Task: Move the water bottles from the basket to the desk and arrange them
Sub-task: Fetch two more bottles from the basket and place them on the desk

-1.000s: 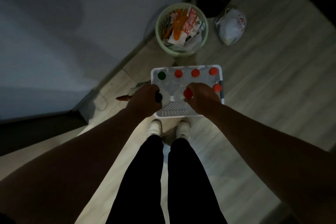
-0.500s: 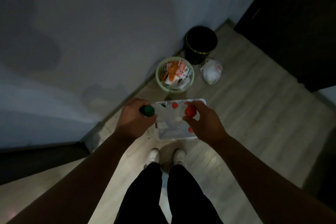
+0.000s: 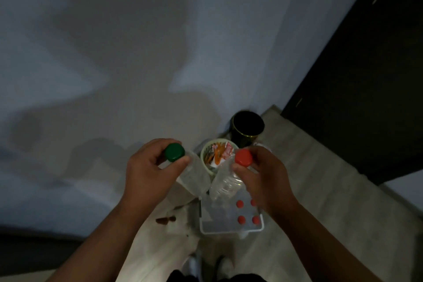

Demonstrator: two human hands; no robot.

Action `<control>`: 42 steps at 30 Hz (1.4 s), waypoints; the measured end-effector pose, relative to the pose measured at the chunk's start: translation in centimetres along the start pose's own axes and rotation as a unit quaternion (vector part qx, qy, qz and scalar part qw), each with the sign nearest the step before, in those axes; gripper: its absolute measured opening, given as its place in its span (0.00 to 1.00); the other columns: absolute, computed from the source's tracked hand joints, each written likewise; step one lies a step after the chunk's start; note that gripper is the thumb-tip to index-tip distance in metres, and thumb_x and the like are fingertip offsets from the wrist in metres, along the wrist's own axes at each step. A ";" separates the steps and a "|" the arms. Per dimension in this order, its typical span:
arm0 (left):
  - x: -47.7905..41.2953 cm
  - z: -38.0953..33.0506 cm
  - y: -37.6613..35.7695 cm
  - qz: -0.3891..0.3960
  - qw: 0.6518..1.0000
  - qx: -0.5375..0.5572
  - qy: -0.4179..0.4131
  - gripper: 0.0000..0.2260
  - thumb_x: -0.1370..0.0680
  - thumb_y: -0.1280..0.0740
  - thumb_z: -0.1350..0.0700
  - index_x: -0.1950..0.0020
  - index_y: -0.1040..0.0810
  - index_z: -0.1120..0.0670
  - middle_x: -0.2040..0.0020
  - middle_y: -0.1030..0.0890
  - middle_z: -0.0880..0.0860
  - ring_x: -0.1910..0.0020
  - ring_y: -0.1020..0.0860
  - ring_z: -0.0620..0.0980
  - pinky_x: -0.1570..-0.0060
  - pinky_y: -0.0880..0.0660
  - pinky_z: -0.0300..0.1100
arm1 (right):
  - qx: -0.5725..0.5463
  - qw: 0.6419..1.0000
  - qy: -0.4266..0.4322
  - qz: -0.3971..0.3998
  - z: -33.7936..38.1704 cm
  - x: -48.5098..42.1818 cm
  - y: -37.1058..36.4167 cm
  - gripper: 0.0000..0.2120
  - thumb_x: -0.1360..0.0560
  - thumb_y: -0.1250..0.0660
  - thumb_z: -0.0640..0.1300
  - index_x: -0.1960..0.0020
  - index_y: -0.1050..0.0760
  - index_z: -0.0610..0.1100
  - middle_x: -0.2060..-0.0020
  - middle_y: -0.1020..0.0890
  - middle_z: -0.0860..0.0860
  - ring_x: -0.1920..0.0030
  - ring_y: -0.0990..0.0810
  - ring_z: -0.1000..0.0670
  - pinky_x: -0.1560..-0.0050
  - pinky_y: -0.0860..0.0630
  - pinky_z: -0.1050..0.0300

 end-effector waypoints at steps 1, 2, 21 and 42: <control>0.1 -0.4 0.6 -0.011 1.000 0.011 0.015 0.11 0.33 0.24 0.54 0.54 0.19 0.43 0.54 0.16 0.43 0.54 0.18 0.44 0.50 0.21 0.39 | -0.016 1.000 0.017 -0.006 1.1 0.0 0.2 0.11 0.30 0.25 0.43 0.55 0.23 0.56 0.60 0.18 0.59 0.56 0.19 0.62 0.56 0.26 0.71; 0.2 -0.7 1.1 -0.022 0.999 0.031 0.030 0.11 0.34 0.24 0.54 0.54 0.18 0.44 0.54 0.16 0.44 0.54 0.18 0.44 0.50 0.21 0.39 | -0.032 0.999 0.027 -0.013 2.0 0.0 0.4 0.12 0.30 0.25 0.41 0.55 0.23 0.55 0.61 0.17 0.59 0.57 0.19 0.62 0.57 0.27 0.73; 12.6 -9.0 4.6 -0.303 0.942 0.127 0.067 0.10 0.38 0.26 0.50 0.57 0.15 0.46 0.60 0.14 0.53 0.58 0.17 0.50 0.55 0.21 0.40 | -0.239 0.922 0.207 0.224 10.4 2.4 -0.1 0.13 0.35 0.29 0.52 0.58 0.22 0.42 0.64 0.19 0.44 0.62 0.21 0.44 0.58 0.22 0.50; 38.1 -19.1 14.6 -0.615 0.786 -0.036 0.049 0.11 0.37 0.28 0.46 0.57 0.16 0.45 0.58 0.15 0.55 0.57 0.18 0.51 0.53 0.22 0.49 | -0.271 0.725 0.307 0.554 20.3 22.7 -9.7 0.11 0.35 0.29 0.59 0.54 0.18 0.57 0.60 0.15 0.53 0.58 0.18 0.55 0.54 0.23 0.62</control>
Point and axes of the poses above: each hand's wrist, its own x-axis away from the middle knuckle, its own y-axis out of the back of the hand, z = x × y, the point moved 9 cm from there along -x, towards the middle knuckle
